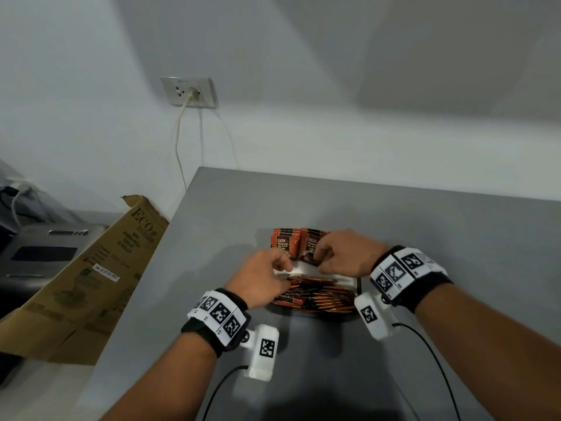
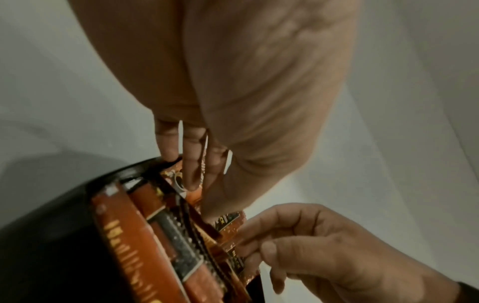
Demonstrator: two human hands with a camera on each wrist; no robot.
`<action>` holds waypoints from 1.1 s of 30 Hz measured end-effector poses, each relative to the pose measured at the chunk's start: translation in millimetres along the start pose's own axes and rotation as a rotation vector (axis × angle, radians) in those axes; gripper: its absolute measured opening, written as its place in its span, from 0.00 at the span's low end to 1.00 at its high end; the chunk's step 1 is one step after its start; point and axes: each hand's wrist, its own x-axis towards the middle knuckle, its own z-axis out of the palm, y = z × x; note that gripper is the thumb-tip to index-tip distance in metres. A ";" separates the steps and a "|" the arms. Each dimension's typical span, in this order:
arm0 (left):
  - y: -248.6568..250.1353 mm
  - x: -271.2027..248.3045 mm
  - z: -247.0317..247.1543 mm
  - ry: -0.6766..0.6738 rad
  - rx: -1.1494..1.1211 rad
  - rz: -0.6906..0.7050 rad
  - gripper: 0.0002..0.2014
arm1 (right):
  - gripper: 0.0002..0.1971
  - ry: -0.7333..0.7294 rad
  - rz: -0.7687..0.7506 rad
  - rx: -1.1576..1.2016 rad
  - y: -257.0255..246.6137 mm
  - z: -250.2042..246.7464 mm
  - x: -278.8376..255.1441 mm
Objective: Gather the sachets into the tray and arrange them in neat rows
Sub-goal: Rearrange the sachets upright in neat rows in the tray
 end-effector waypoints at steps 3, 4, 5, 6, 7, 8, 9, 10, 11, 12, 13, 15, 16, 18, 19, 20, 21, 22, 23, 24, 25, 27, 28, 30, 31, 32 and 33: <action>6.7 5.1 2.5 -0.050 0.127 0.022 0.14 | 0.17 -0.035 0.020 0.000 8.6 11.4 -6.9; 8.4 6.4 3.1 -0.064 0.163 0.028 0.14 | 0.19 -0.037 0.021 0.008 9.8 15.3 -7.4; 10.4 7.1 2.8 -0.076 0.190 0.031 0.15 | 0.20 -0.034 0.019 0.011 10.3 18.8 -7.1; 11.8 8.2 2.6 -0.084 0.209 0.033 0.15 | 0.21 -0.026 0.017 0.007 10.4 21.7 -6.6; 13.6 8.7 2.4 -0.090 0.220 0.040 0.14 | 0.21 -0.013 0.014 -0.001 11.1 24.0 -6.8; 14.9 9.9 1.9 -0.093 0.224 0.044 0.14 | 0.20 0.002 0.009 -0.011 11.6 25.6 -6.8; 15.5 11.2 1.3 -0.096 0.218 0.047 0.13 | 0.19 0.017 0.005 -0.020 11.9 26.8 -6.9; 16.6 12.5 1.1 -0.100 0.203 0.044 0.13 | 0.18 0.033 -0.002 -0.026 12.8 28.1 -7.3; 17.1 13.9 0.6 -0.103 0.185 0.036 0.13 | 0.16 0.049 -0.012 -0.031 13.2 29.5 -7.4; 17.5 15.3 0.4 -0.105 0.173 0.027 0.13 | 0.16 0.061 -0.020 -0.033 13.6 31.2 -6.8; 18.3 16.2 0.6 -0.105 0.167 0.020 0.13 | 0.15 0.072 -0.027 -0.033 13.9 32.9 -6.9; 17.8 18.4 0.8 -0.097 0.157 0.014 0.13 | 0.16 0.094 -0.030 -0.016 13.4 35.4 -4.6; 17.7 18.3 1.8 -0.092 0.158 0.015 0.13 | 0.15 0.106 -0.033 -0.008 13.0 36.4 -4.2; 15.9 18.5 3.5 -0.077 0.178 0.028 0.13 | 0.15 0.123 -0.048 -0.012 11.3 37.8 -1.9; 14.8 17.8 4.7 -0.068 0.187 0.037 0.13 | 0.15 0.125 -0.058 -0.020 10.4 38.3 -1.3; 13.8 17.4 5.6 -0.059 0.192 0.050 0.14 | 0.15 0.128 -0.069 -0.023 9.4 39.1 -0.6; 12.4 16.9 6.3 -0.049 0.200 0.064 0.14 | 0.14 0.131 -0.077 -0.020 8.7 39.7 0.6; 11.9 16.1 6.8 -0.041 0.205 0.077 0.15 | 0.14 0.134 -0.083 -0.016 8.6 40.4 1.1; 11.0 15.9 6.7 -0.036 0.202 0.086 0.15 | 0.14 0.134 -0.087 -0.014 8.0 41.1 2.2; 9.9 15.8 6.1 -0.034 0.189 0.093 0.14 | 0.15 0.130 -0.089 -0.015 7.4 41.7 3.5; 8.8 15.6 5.6 -0.035 0.169 0.098 0.14 | 0.16 0.120 -0.090 -0.016 6.7 41.8 4.0; 6.4 15.3 3.2 -0.045 0.135 0.103 0.14 | 0.19 0.102 -0.095 -0.009 4.9 42.1 6.3; 5.5 14.9 2.0 -0.052 0.130 0.103 0.14 | 0.20 0.094 -0.098 -0.002 4.5 42.2 6.5; 2.5 14.4 -1.1 -0.062 0.128 0.096 0.14 | 0.22 0.069 -0.098 0.006 2.3 42.4 8.1; 1.3 13.8 -3.0 -0.070 0.123 0.091 0.15 | 0.22 0.057 -0.097 0.007 0.9 42.4 8.7; -0.2 13.4 -4.8 -0.082 0.116 0.086 0.16 | 0.22 0.046 -0.098 0.012 -0.1 42.7 9.8; -1.2 12.9 -6.3 -0.096 0.111 0.084 0.17 | 0.22 0.033 -0.099 0.016 -0.9 42.7 10.7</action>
